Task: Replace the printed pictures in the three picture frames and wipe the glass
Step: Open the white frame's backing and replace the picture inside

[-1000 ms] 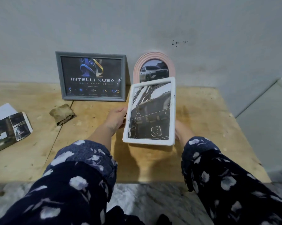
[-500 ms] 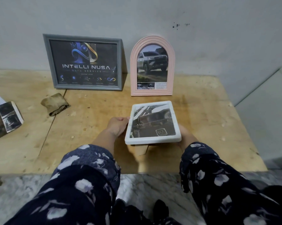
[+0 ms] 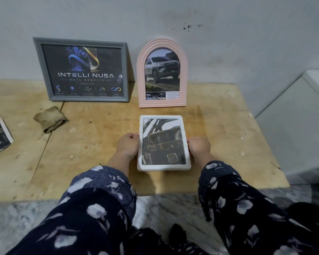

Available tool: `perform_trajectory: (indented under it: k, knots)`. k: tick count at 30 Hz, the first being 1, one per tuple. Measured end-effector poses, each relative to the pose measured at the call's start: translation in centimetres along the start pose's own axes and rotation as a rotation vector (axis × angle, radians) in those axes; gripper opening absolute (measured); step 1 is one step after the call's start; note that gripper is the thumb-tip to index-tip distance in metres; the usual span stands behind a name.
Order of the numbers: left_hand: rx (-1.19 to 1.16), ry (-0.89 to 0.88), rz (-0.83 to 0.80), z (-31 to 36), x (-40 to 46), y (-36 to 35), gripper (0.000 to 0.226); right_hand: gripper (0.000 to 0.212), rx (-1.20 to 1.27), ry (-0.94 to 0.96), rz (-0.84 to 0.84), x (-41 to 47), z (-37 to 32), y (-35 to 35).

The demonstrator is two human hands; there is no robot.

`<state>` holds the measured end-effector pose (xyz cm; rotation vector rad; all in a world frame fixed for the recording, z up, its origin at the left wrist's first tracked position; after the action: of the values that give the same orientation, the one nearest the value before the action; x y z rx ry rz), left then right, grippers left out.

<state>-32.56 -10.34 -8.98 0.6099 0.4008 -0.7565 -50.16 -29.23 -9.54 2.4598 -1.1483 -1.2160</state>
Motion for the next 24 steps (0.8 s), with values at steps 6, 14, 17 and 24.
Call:
perform_trajectory:
  k: [6, 14, 17, 24]
  knots:
    - [0.171, -0.043, 0.03, 0.8, -0.5, 0.4, 0.039, 0.021, -0.266, -0.017, 0.018, -1.9, -1.7, 0.0]
    - [0.477, 0.023, 0.141, -1.3, -1.0, 7.5, 0.038, 0.034, -0.616, 0.36, -0.024, -4.8, -10.7, -7.1]
    - [0.561, 0.1, 0.151, -2.6, -1.5, 11.0, 0.046, 0.037, -0.732, 0.425, -0.104, -5.1, -12.4, -11.0]
    - [0.61, 0.246, 0.173, -7.9, -2.5, 21.0, 0.079, 0.043, -0.86, 0.625, -0.337, -6.1, -16.8, -23.7]
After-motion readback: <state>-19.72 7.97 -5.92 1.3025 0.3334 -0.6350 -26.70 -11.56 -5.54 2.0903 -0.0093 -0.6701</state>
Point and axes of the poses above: each hand's wrist, its own x-axis towards the middle knuckle, its own y-axis out of the back of the hand, z = x × y, the point moved 5 cm from there along x, towards the middle knuckle, and after that the axes turned 13 degrees about -z, right-handed, at the moved point
